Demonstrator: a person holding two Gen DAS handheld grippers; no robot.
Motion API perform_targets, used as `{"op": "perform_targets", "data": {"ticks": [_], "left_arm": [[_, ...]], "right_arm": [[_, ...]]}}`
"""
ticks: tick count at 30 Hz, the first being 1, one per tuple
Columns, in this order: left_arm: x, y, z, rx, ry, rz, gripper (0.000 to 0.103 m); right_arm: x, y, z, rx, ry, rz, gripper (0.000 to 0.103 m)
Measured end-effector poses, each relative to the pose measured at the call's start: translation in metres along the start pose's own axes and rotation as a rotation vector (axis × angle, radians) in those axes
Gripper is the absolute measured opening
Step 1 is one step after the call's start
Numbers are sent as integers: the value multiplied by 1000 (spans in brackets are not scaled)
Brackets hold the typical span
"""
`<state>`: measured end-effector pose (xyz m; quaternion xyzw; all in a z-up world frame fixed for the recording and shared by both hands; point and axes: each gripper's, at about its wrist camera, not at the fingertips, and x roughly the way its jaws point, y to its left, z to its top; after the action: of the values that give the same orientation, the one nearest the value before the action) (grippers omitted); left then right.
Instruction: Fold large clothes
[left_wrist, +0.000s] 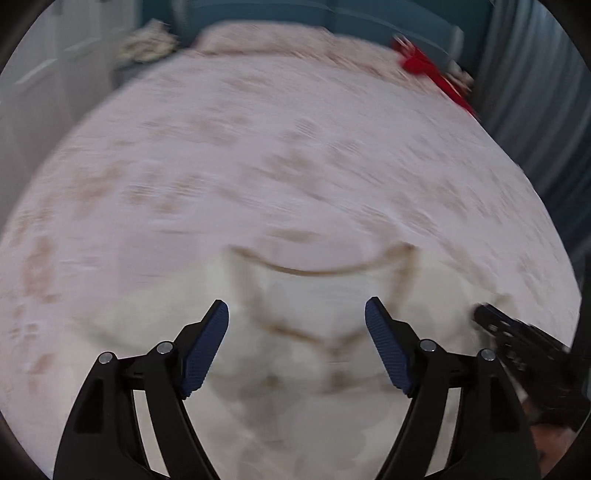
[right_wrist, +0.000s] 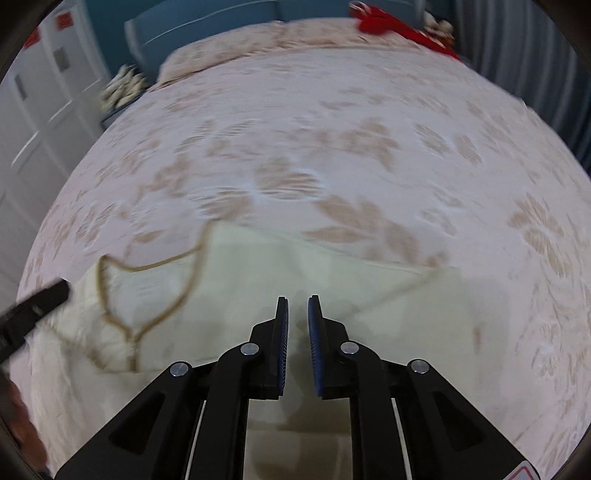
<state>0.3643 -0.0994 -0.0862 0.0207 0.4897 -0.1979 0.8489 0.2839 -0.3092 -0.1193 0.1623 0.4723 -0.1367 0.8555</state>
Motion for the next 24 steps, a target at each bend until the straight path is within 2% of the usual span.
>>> {"op": "perform_targets", "data": {"ticks": [3,5,6,7,8,11,14,18,22,24], "left_arm": [[45,-41,-1,22,83,-24,73],[67,-57,-3,37,114,-8,62],[77,-62,-6,52,130,21,50],[83,-65,-8,56,139,43,47],[89,-66,-11,53,136,62,47],[94,-69,-15,72,94,95,48],[94,-67,-20,70,64,97,49],[96,-71,-22,99,27,132,49],[85,-66,-22,74,20,128,56],[57,-53,-26,37,16,124,55]], "right_arm": [[18,-16,3,-1,45,23,13],[26,-17,1,-13,60,39,13],[29,-18,0,-22,61,44,10],[29,-18,-2,-28,57,42,8],[31,-19,-3,-33,54,32,3],[37,-31,-7,-4,42,29,0],[44,-36,-11,14,25,36,0],[49,-25,-18,-48,-16,-39,0],[48,-26,-14,-40,-6,-37,0],[23,-29,-11,-18,2,-38,11]]}}
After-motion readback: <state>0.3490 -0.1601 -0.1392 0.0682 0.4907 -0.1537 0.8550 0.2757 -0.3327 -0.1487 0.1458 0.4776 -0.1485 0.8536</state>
